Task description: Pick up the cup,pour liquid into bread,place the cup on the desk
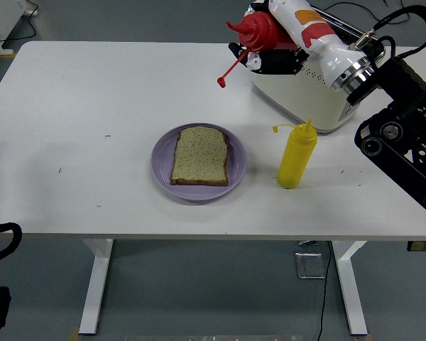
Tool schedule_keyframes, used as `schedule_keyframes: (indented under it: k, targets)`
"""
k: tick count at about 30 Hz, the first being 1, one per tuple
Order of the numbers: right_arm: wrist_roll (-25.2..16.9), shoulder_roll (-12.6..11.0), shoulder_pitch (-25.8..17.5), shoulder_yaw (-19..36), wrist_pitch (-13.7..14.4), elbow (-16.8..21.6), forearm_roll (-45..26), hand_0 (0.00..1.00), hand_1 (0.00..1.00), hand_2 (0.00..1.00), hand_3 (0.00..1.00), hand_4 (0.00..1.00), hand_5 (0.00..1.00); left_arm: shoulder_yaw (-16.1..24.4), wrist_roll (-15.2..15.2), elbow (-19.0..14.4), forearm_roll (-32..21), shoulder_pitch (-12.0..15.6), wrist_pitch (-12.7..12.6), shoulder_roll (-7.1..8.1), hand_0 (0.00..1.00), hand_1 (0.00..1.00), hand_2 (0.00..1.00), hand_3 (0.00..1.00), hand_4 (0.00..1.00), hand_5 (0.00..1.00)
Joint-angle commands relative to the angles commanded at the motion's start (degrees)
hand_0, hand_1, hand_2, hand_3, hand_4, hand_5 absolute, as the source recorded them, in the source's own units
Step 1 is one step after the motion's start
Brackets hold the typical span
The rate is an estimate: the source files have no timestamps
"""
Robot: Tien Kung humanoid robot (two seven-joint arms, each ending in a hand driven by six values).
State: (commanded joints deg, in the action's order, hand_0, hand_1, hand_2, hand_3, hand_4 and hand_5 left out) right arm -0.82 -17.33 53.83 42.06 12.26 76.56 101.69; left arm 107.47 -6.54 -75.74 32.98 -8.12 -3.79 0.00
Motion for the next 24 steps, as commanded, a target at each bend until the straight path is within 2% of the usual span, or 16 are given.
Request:
schedule_keyframes:
  k: [5, 8, 12, 20, 24]
  targets:
    - [3.3, 1.6, 2.8, -3.6, 0.7, -3.0, 11.9, 0.002, 0.055, 0.215, 0.309, 0.679, 0.343, 0.1, 0.0, 0.0, 0.0, 0.2, 0.0, 0.0, 0.779, 0.731, 0.728, 0.682, 0.56, 0.998]
    - [5.6, 2.6, 4.4, -7.0, -0.2, -5.2, 19.3, 0.002, 0.058, 0.216, 0.31, 0.674, 0.337, 0.1, 0.0, 0.0, 0.0, 0.3, 0.0, 0.0, 0.779, 0.729, 0.729, 0.682, 0.559, 0.998]
    - [6.5, 3.4, 5.1, -9.2, -1.1, -6.3, 28.2, 0.002, 0.058, 0.216, 0.31, 0.674, 0.337, 0.0, 0.0, 0.0, 0.0, 0.3, 0.0, 0.0, 0.779, 0.729, 0.729, 0.682, 0.559, 0.998]
    - [7.4, 2.6, 5.9, -3.6, -0.6, -6.6, 28.3, 0.002, 0.06, 0.219, 0.314, 0.663, 0.33, 0.1, -0.1, 0.0, 0.0, 0.5, 0.0, 0.0, 0.779, 0.73, 0.728, 0.682, 0.559, 0.998]
    - [7.3, 2.3, 5.6, -3.6, -0.4, -6.8, 28.3, 0.002, 0.06, 0.219, 0.314, 0.663, 0.33, 0.0, -0.1, 0.0, 0.0, 0.6, 0.0, 0.0, 0.779, 0.73, 0.728, 0.682, 0.559, 0.998]
